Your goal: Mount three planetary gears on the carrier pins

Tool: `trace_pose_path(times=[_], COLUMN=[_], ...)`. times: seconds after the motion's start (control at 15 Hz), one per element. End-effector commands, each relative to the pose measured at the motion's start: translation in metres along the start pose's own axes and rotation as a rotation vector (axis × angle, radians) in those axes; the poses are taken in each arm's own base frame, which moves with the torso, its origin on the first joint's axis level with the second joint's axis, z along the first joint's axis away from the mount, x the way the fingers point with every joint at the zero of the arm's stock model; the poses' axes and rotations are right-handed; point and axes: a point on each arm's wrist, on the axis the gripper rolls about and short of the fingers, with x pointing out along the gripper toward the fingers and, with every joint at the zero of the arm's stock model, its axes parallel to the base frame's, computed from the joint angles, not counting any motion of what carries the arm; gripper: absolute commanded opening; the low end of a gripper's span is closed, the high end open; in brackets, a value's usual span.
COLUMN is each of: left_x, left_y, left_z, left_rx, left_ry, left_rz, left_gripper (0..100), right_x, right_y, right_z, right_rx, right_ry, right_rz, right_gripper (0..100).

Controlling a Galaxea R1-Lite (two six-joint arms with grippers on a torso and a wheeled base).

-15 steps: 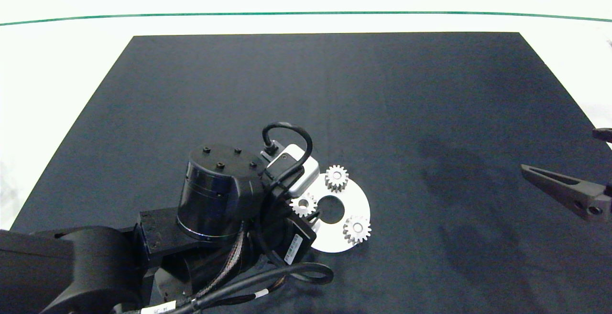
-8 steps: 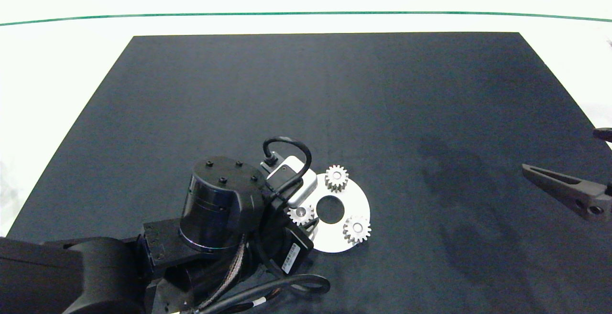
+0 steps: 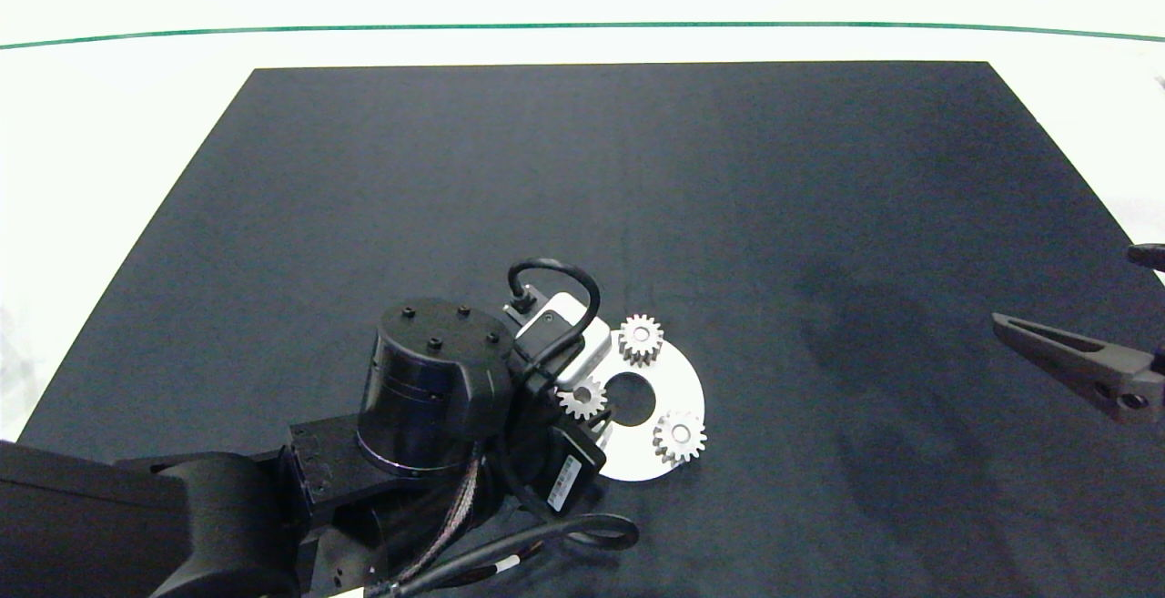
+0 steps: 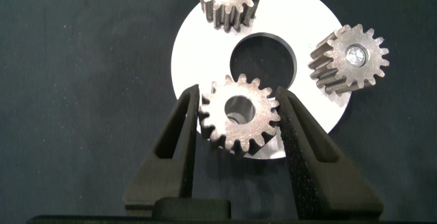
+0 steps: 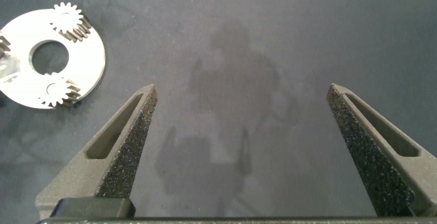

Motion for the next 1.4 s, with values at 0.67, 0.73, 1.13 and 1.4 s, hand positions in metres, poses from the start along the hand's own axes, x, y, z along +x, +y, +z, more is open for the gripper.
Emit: trace_pose_path(times=[0.67,0.73,1.13,1.4], left_x=[-0.002,-0.002,-0.007,-0.011], left_y=[0.0,0.0,0.003,0.004], left_z=[0.001,0.001,0.004,0.002], left_rx=[0.001,0.001,-0.004,-0.004], left_ry=[-0.006,-0.006,-0.02,-0.02], left_rz=[0.001,0.001,0.005,0.007], left_gripper=[22,22,22,22], right_x=[-0.002,-0.002,-0.002,-0.003], right_y=[-0.001,-0.001,-0.001,-0.001], right_z=[0.0,0.0,0.0,0.0], right_rx=[-0.005,-0.006,-0.007,-0.006], right_ry=[-0.004,-0.005,-0.005,-0.007], right_rz=[-0.001,-0.001,0.0,0.001], right_gripper=[100,100,100,100])
